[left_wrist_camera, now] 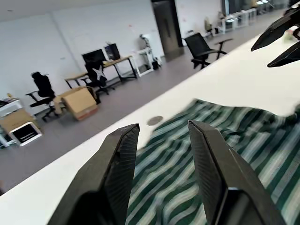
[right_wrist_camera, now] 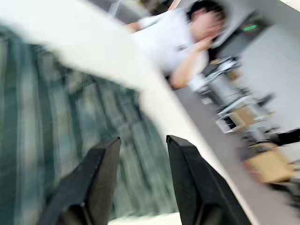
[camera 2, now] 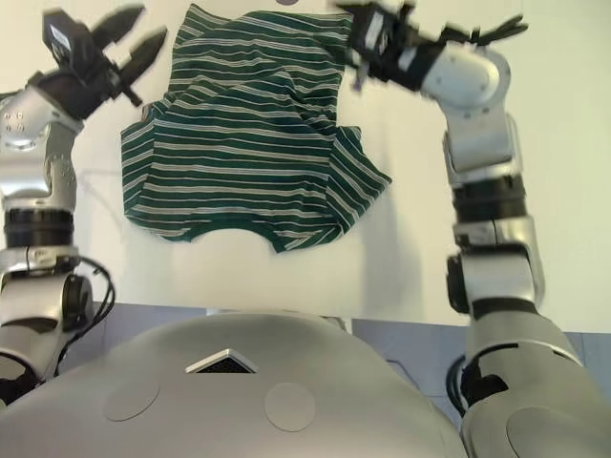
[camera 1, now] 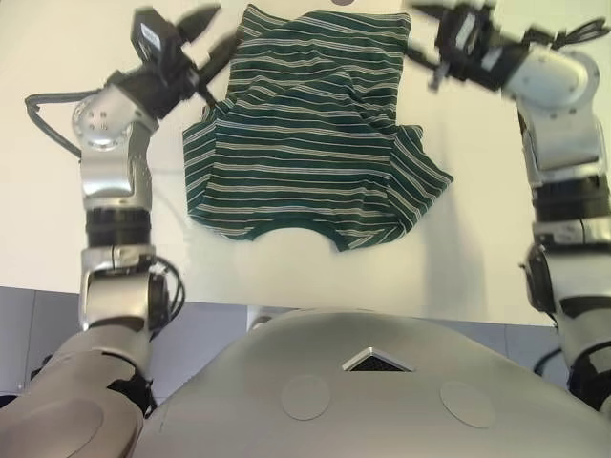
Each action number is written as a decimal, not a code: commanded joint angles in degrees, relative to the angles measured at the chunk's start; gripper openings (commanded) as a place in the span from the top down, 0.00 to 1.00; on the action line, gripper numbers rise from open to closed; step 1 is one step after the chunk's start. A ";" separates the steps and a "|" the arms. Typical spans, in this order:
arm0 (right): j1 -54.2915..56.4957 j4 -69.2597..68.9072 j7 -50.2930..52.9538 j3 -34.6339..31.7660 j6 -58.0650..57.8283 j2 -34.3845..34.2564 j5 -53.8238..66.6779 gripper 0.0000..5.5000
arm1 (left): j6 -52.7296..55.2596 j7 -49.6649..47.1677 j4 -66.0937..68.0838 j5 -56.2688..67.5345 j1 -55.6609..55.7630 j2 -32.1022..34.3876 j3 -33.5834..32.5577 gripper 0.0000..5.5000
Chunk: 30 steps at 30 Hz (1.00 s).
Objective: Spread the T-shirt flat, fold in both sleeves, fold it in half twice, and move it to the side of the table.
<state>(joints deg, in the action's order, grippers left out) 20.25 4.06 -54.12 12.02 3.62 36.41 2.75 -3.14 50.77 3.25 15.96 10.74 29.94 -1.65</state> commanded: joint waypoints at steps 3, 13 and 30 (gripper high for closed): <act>-11.48 -6.40 -6.92 2.83 1.73 9.22 -3.18 0.67 | 3.30 5.40 -12.33 -2.70 -11.41 7.09 4.93 0.65; -25.68 -20.10 -15.92 4.59 2.90 21.78 -3.10 0.67 | -8.31 8.31 -22.10 -17.50 -33.78 19.48 18.33 0.65; 2.55 -2.99 9.01 3.08 -7.36 -3.20 -5.92 0.67 | 16.29 -12.74 -0.91 8.62 8.75 1.98 4.08 0.65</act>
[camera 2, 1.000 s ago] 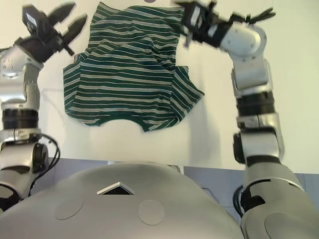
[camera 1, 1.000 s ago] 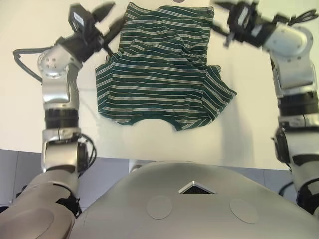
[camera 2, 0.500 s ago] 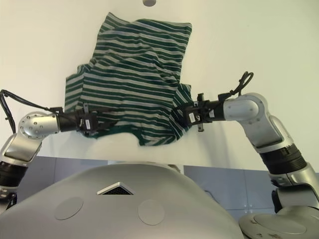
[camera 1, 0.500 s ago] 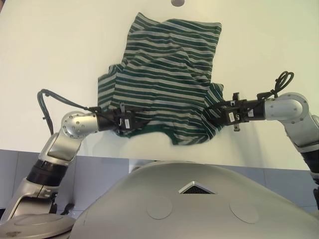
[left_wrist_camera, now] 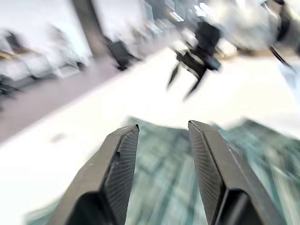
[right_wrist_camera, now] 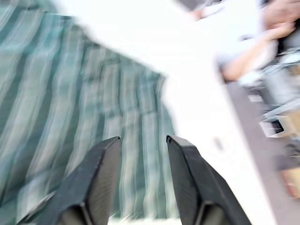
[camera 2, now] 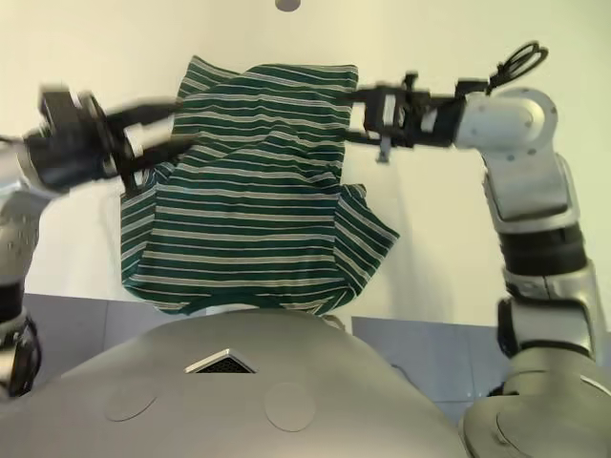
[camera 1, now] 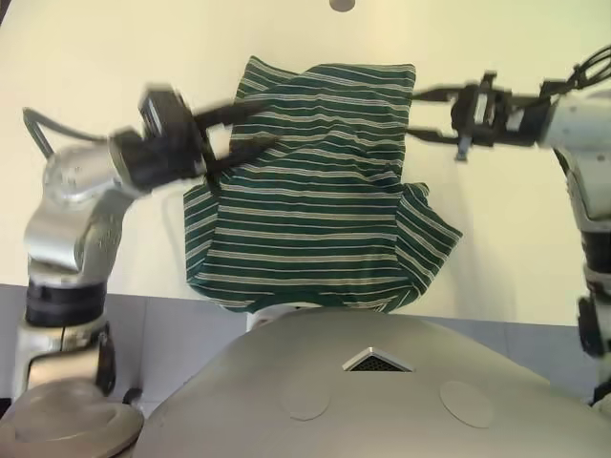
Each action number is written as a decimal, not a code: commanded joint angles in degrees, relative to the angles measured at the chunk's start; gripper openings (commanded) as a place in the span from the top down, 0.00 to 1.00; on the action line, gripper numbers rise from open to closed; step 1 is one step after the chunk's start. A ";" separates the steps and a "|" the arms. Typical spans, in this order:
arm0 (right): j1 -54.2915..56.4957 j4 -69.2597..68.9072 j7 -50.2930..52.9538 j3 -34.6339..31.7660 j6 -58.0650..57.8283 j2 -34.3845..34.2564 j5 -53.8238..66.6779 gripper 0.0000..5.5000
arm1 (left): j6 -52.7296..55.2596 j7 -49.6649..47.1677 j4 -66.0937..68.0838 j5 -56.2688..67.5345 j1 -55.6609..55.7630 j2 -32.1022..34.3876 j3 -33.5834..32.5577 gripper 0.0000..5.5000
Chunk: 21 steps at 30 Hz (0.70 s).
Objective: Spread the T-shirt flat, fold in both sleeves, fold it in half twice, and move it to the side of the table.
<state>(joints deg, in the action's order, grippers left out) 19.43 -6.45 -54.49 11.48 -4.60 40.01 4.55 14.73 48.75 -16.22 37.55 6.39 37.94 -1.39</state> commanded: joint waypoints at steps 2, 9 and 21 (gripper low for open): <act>3.19 11.29 12.89 7.09 3.34 -8.80 -13.11 0.67 | -5.34 -16.46 30.44 -20.90 18.57 -9.00 6.34 0.65; -0.98 15.42 10.55 13.75 10.93 -6.50 -20.65 0.67 | -25.37 -22.14 62.84 -40.19 27.98 -15.05 15.30 0.65; -0.87 16.99 11.85 13.04 11.34 -7.43 -22.04 0.67 | -30.06 -30.65 89.84 -48.94 37.02 -17.08 15.45 0.65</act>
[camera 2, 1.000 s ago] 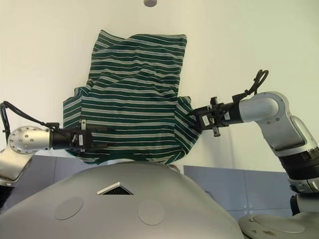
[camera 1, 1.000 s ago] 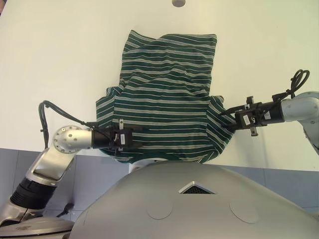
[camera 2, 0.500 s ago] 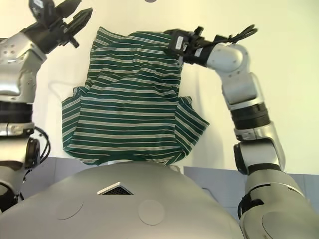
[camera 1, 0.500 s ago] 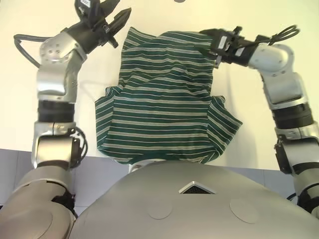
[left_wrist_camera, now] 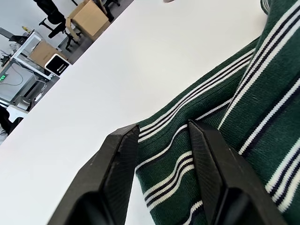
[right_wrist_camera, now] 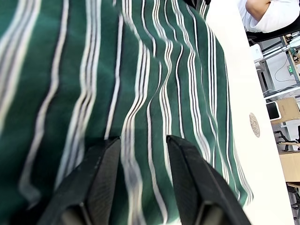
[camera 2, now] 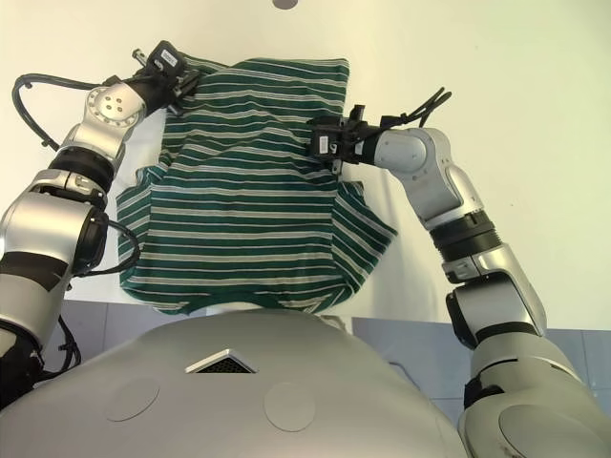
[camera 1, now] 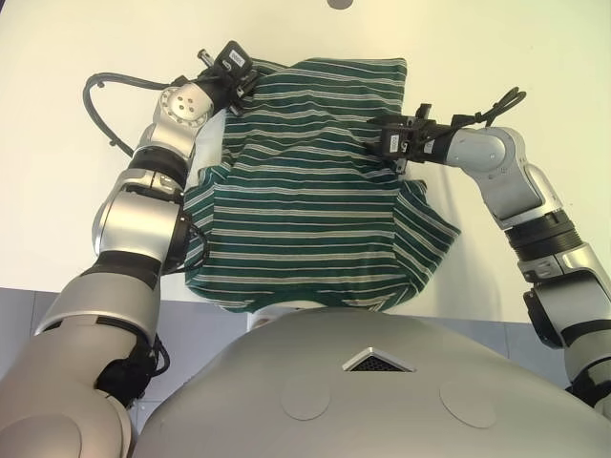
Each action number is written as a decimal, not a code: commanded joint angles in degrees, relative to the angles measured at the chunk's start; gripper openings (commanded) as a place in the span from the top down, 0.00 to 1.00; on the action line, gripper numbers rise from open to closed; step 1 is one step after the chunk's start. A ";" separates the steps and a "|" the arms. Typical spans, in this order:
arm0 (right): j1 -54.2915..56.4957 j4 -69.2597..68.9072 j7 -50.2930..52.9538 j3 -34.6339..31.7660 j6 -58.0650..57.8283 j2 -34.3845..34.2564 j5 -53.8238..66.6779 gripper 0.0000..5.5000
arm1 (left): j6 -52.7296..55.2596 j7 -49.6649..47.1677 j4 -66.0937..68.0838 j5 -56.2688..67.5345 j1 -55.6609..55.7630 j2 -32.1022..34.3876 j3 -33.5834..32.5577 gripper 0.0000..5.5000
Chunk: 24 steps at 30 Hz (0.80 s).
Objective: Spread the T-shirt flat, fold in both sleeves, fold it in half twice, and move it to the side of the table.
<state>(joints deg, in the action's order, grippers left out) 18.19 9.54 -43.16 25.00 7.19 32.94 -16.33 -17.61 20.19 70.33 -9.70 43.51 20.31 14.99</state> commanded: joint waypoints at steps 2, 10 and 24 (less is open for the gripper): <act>0.73 1.36 1.06 -0.55 -0.73 -0.95 -1.23 0.67 | 1.72 -2.58 3.52 -0.23 0.93 -0.04 -2.93 0.65; 1.23 1.98 0.67 -1.21 -1.72 -0.92 -1.47 0.67 | 4.35 -6.21 4.49 0.99 3.76 0.49 -8.72 0.65; 10.95 2.20 1.56 -8.26 -9.24 -9.46 9.06 0.67 | -1.84 44.19 -28.21 15.31 -12.47 6.49 -8.27 0.65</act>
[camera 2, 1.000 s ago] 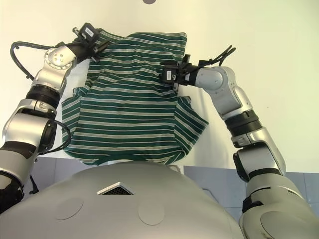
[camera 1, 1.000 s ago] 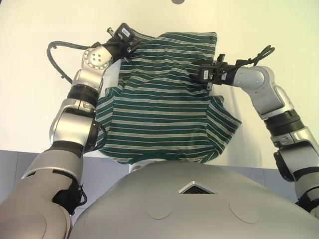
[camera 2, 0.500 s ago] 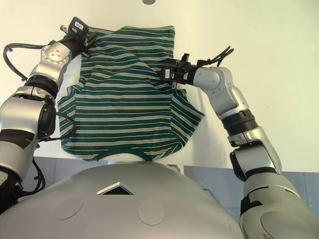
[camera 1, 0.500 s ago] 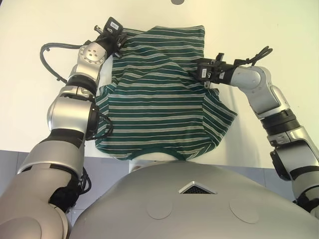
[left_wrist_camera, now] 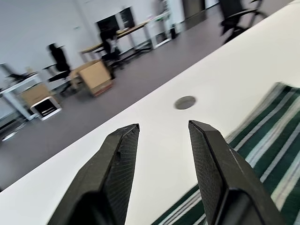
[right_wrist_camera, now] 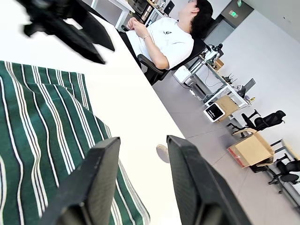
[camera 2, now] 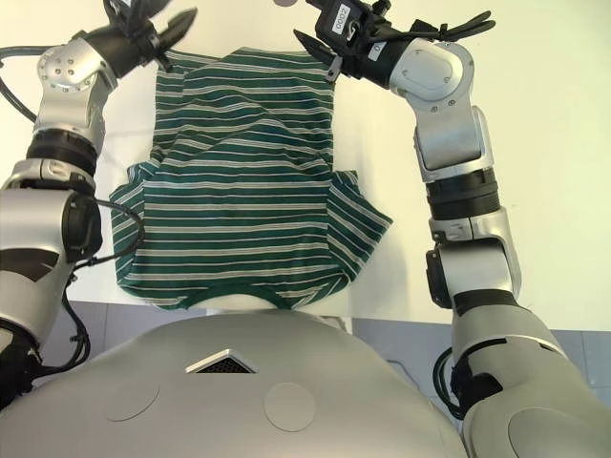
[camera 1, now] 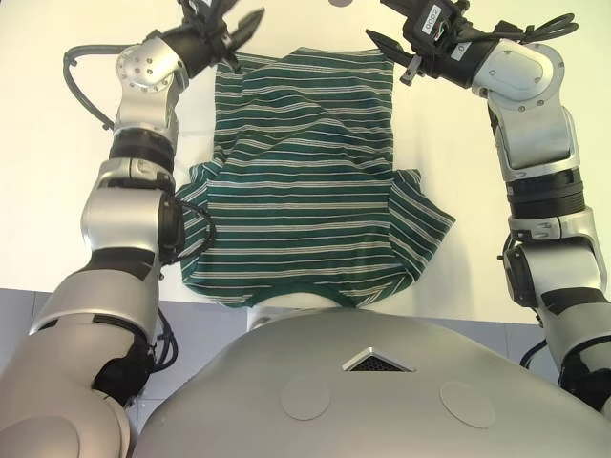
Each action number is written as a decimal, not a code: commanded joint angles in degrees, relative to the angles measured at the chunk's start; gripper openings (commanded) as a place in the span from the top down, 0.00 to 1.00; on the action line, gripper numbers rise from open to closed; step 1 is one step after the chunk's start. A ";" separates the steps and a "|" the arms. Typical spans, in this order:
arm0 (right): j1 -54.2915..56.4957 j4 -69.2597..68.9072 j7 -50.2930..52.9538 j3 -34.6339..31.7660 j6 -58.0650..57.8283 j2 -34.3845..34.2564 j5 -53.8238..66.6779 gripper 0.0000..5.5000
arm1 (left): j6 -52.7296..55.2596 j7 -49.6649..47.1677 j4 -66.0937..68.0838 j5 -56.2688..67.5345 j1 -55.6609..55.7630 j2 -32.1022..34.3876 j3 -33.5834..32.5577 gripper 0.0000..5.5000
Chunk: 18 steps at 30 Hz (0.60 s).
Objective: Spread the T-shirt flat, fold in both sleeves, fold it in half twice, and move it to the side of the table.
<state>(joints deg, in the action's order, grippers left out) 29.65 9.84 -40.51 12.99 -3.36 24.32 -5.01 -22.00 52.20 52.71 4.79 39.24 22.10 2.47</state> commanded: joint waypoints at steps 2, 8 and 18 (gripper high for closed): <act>-2.24 3.75 -1.71 7.30 3.62 -0.89 -4.68 0.67 | 1.45 14.47 -12.80 -3.60 -11.55 7.32 8.06 0.65; -0.22 21.91 6.39 14.31 12.91 0.87 -17.42 0.67 | -2.38 -11.15 1.43 -20.21 -5.67 3.87 14.35 0.65; 12.68 51.38 31.55 15.18 19.18 -2.51 -26.02 0.67 | -3.63 -31.61 16.31 -21.04 5.23 -3.89 11.15 0.65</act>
<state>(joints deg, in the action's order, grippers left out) 40.71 55.96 -13.10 27.83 16.11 22.13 -29.21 -26.51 21.60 67.56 -18.16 42.10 18.95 15.88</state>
